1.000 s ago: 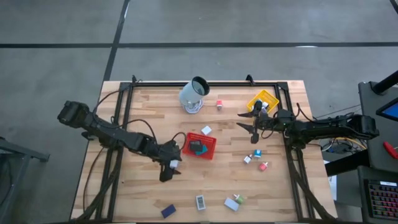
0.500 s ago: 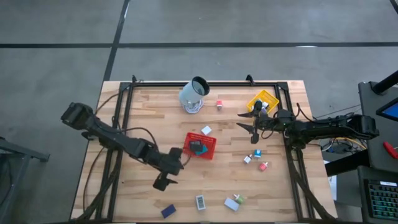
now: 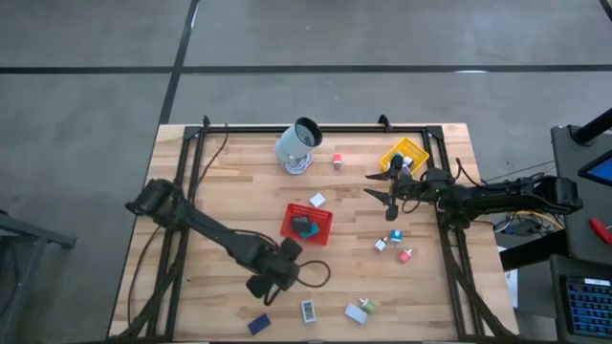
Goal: Pick & Place Office items
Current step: Put the left white digital clock into the red basket
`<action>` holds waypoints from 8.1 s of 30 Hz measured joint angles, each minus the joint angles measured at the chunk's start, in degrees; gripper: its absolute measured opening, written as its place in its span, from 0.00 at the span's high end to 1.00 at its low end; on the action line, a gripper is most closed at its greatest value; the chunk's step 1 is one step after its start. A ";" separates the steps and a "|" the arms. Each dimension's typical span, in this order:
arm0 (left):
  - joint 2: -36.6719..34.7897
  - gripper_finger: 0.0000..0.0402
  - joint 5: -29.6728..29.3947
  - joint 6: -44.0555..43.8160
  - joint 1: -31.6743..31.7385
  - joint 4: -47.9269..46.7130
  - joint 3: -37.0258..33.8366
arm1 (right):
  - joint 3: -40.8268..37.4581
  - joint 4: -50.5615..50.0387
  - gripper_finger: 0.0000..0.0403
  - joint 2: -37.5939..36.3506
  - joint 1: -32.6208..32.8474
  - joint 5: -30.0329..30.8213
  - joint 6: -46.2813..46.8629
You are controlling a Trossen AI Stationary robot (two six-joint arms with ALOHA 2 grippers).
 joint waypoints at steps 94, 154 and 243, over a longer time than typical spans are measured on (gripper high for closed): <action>26.03 0.25 12.38 34.33 -4.72 -5.35 34.10 | 0.00 -2.69 0.56 -0.02 0.00 0.50 4.95; 26.28 0.66 17.91 26.55 -1.70 3.30 33.78 | 0.00 -2.62 0.56 -0.02 0.00 -0.02 5.34; -25.06 0.66 -11.69 3.44 7.98 86.31 -37.33 | -0.07 -2.10 0.56 -0.02 0.02 -1.46 4.51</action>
